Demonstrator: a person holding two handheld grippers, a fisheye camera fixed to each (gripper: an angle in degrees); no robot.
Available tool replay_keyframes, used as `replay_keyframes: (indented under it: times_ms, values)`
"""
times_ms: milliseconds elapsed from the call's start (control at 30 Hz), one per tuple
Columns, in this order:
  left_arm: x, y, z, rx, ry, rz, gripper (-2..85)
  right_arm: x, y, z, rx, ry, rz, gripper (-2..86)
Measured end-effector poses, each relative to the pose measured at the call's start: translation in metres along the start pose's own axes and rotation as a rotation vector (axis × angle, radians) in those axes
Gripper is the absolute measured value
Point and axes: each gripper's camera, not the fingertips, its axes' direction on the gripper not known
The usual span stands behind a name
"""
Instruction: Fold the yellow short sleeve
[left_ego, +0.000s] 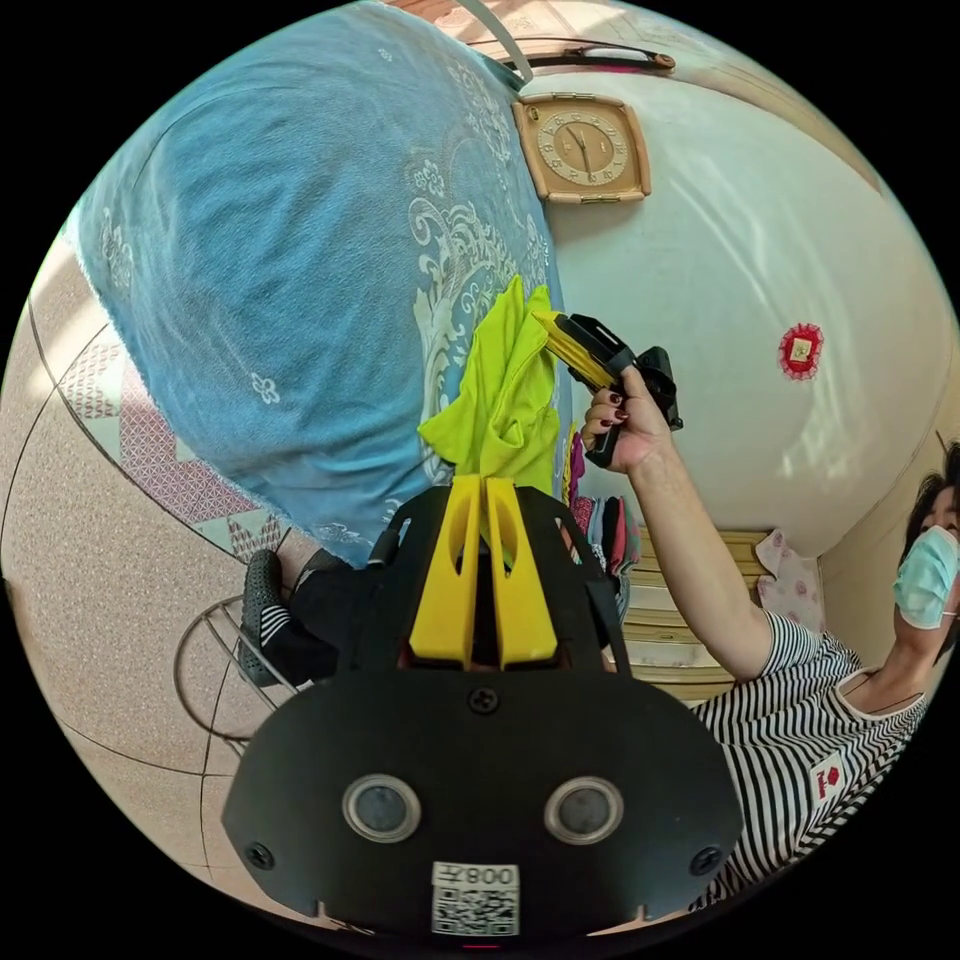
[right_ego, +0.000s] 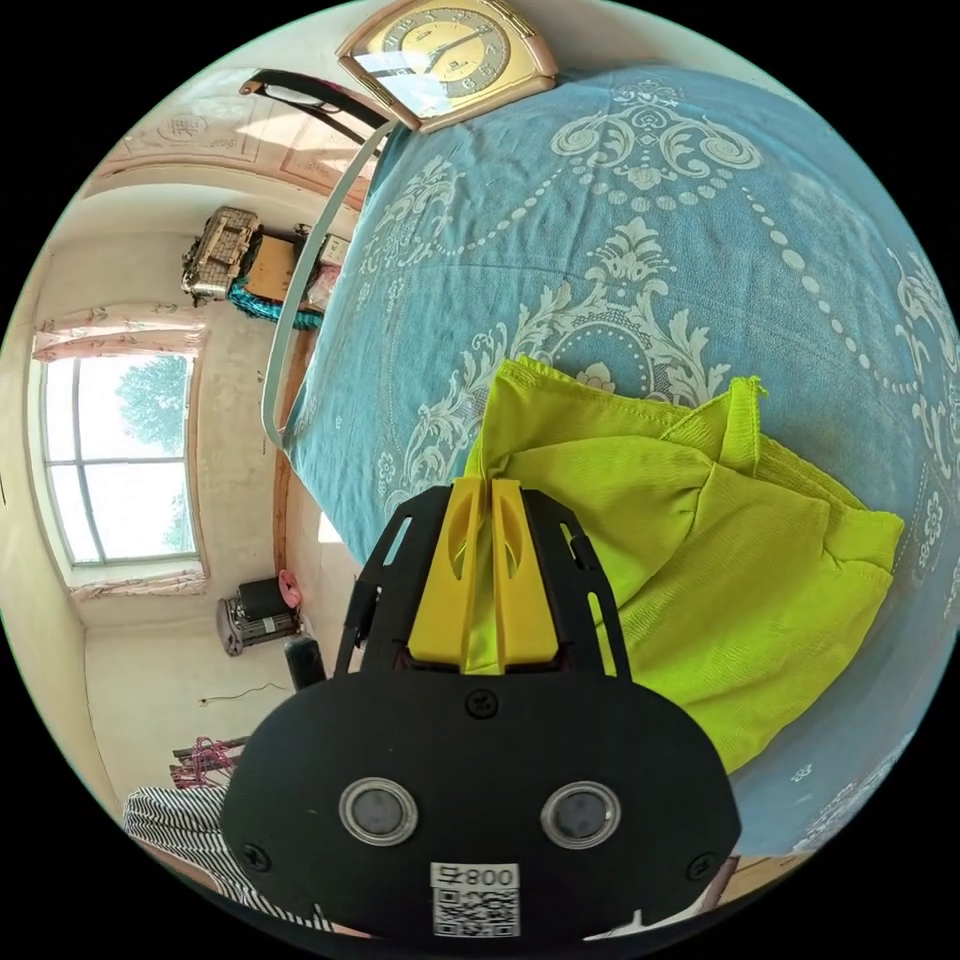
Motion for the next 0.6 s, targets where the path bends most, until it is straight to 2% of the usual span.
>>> replay_keyframes:
  times_ms: [233,433,600]
  values:
    - [-0.023,0.009,-0.037,0.015,-0.01,0.001,0.5,-0.045,-0.001,-0.022,0.045,-0.087,-0.117,2.0]
    - [-0.006,0.015,-0.056,0.015,-0.05,0.108,0.2,-0.066,0.038,-0.043,0.078,0.05,-0.195,0.6]
    - [0.009,0.004,-0.042,-0.043,-0.143,0.206,0.2,-0.069,0.043,-0.014,-0.026,0.192,-0.159,0.2]
